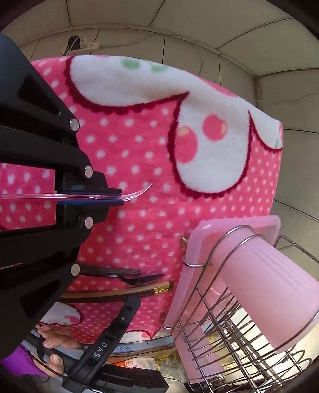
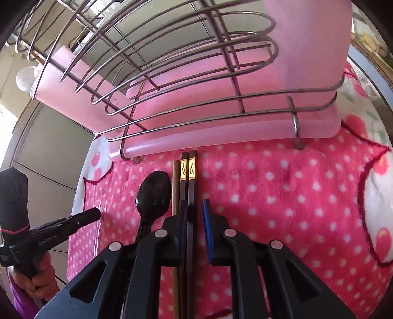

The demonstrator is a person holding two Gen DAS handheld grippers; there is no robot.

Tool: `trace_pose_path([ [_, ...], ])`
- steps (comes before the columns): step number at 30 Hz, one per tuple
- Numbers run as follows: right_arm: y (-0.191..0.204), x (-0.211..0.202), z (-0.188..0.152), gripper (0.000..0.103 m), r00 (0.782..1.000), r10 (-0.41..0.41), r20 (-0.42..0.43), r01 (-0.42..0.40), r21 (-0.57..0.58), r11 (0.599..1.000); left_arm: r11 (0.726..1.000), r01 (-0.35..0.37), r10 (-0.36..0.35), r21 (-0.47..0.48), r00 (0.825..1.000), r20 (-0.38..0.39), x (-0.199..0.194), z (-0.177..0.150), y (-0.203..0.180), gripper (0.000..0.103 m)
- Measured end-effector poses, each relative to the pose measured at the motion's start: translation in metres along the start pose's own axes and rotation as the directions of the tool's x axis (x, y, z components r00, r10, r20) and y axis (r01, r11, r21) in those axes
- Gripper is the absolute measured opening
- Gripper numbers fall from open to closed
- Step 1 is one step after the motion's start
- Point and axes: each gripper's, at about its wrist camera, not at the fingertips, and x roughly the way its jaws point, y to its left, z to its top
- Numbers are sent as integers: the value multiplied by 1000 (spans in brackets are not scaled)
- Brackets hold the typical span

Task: Organize utensils
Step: 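Grasp a clear plastic fork with the left tool while the right tool reaches for the gold-tipped chopsticks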

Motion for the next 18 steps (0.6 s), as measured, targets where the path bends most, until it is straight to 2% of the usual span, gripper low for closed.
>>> trace_pose_path([
  [7,-16,7,7,14,998,57,-36,-54,83,995,1000,-6,7,4,998,-56,10,7,-3,3],
  [10,-14,8,8,6,997,64,-38,-61,79,995,1000,-10,10,-1,998,-65,10,8,-2,4],
  [14,-16,-4,-1,6,999,42,-31,-39,90,995,1000,-11,10,-1,997,-71,13,9,-4,4],
  [18,-29,-22,-14,6,999,-14,-33,18,125,992,1000,-4,4,-1,996,-84,11,10,-4,4],
])
